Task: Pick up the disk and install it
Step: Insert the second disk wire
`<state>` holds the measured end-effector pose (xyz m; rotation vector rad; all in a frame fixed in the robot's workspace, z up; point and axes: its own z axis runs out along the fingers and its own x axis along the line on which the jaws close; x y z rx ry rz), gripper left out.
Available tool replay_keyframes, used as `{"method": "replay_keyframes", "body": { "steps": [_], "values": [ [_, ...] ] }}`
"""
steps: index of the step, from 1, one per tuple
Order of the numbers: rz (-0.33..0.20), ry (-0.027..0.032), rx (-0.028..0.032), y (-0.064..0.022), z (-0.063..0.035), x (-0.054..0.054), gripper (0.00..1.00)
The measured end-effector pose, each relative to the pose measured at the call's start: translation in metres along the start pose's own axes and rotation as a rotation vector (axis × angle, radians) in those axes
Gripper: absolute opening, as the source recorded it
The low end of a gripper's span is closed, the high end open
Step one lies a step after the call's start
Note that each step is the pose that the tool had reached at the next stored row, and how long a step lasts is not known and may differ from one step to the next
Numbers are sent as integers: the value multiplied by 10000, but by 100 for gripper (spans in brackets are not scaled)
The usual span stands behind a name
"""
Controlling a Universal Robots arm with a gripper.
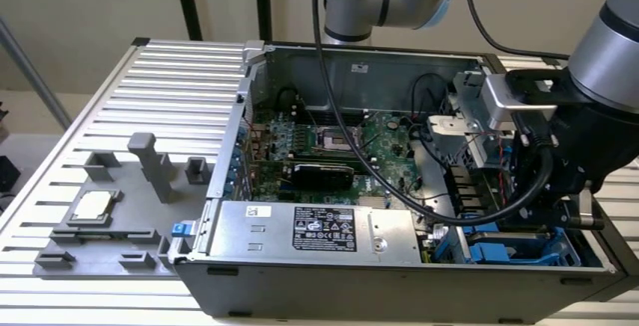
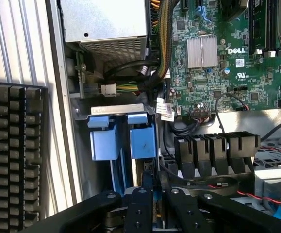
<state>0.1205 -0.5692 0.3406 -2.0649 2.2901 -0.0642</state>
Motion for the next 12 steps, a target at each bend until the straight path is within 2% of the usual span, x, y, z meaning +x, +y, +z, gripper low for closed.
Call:
{"method": "replay_keyframes", "body": {
  "steps": [12],
  "values": [
    [3, -33, -4, 1, 25, 8, 17]
  ]
}}
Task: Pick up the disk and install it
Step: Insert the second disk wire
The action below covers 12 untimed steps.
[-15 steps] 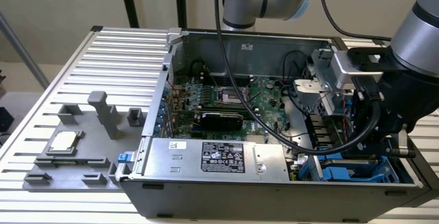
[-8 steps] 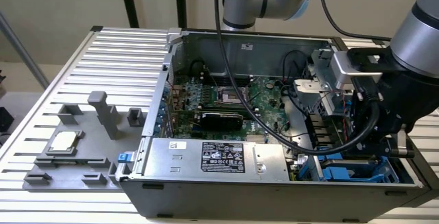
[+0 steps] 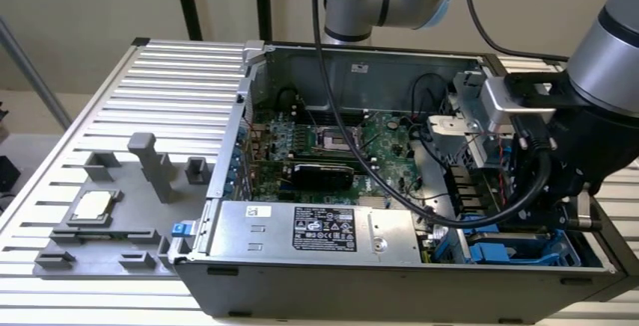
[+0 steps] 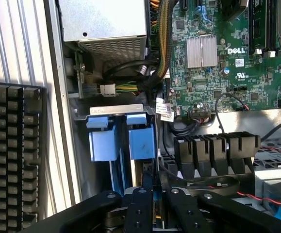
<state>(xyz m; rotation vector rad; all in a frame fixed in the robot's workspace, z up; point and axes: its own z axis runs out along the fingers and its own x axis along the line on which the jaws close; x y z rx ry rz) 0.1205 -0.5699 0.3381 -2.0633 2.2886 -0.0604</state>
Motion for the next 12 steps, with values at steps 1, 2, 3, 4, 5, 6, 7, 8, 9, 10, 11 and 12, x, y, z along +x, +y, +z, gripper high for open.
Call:
{"method": "replay_keyframes", "body": {
  "steps": [1, 2, 3, 4, 5, 6, 7, 8, 9, 10, 11, 12],
  "values": [
    [0, -6, -1, 0, 10, 3, 17],
    [0, -11, -1, 1, 19, 5, 17],
    [0, -11, -2, 1, 24, 7, 17],
    [0, -12, -2, 1, 28, 8, 17],
    [0, -13, -2, 1, 28, 8, 17],
    [1, -16, -2, 1, 29, 8, 17],
    [1, -21, -2, 1, 31, 8, 17],
    [1, -26, -3, 1, 32, 8, 17],
    [1, -29, -3, 1, 31, 8, 17],
    [2, -34, -3, 1, 31, 8, 18],
    [2, -42, -3, 1, 31, 8, 18],
    [2, -43, -3, 0, 25, 8, 18]
  ]
}}
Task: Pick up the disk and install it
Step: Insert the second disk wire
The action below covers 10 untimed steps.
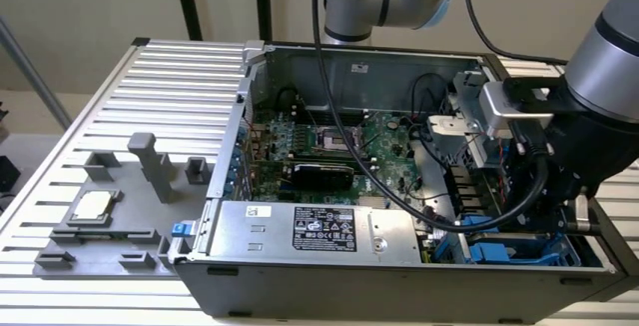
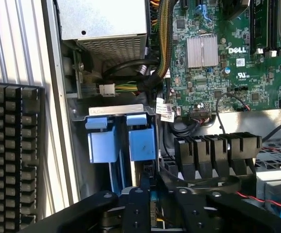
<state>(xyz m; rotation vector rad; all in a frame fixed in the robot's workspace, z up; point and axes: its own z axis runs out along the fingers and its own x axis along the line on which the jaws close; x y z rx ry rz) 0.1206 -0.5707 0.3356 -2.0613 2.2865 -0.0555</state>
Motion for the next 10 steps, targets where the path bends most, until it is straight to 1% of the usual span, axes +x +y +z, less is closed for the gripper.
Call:
{"method": "replay_keyframes", "body": {
  "steps": [1, 4, 10],
  "values": [
    [-1, 6, 0, -1, -16, 0, 25],
    [1, -19, -3, 7, -70, 0, 25],
    [3, -36, -5, 128, -166, 11, 25]
  ]
}}
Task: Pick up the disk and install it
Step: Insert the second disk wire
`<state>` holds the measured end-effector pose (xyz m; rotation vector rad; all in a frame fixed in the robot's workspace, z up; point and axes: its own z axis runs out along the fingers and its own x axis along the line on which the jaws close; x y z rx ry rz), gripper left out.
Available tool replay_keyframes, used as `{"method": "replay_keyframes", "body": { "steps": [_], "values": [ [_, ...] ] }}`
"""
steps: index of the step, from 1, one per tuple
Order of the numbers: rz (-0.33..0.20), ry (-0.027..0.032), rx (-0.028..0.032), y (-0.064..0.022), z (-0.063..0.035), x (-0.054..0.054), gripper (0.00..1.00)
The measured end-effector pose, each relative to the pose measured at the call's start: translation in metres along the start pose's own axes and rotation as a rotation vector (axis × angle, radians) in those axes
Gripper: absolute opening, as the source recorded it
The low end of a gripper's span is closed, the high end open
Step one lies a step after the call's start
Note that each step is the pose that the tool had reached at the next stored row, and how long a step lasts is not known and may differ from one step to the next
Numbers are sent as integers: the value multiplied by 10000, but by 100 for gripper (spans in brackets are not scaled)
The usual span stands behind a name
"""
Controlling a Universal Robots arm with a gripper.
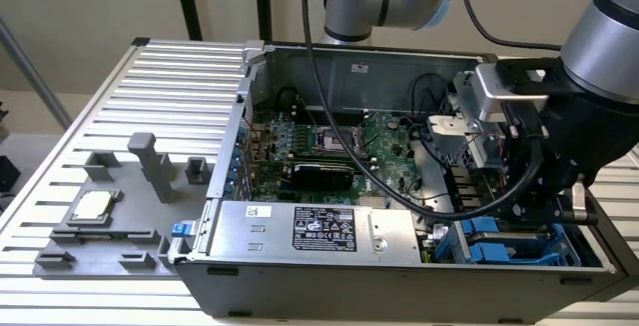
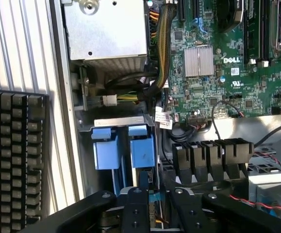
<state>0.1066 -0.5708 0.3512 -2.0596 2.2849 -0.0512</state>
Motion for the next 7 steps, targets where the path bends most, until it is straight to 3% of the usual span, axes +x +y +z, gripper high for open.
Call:
{"method": "replay_keyframes", "body": {
  "steps": [7],
  "values": [
    [1, -21, -2, 2, -1, 2, 25]
  ]
}}
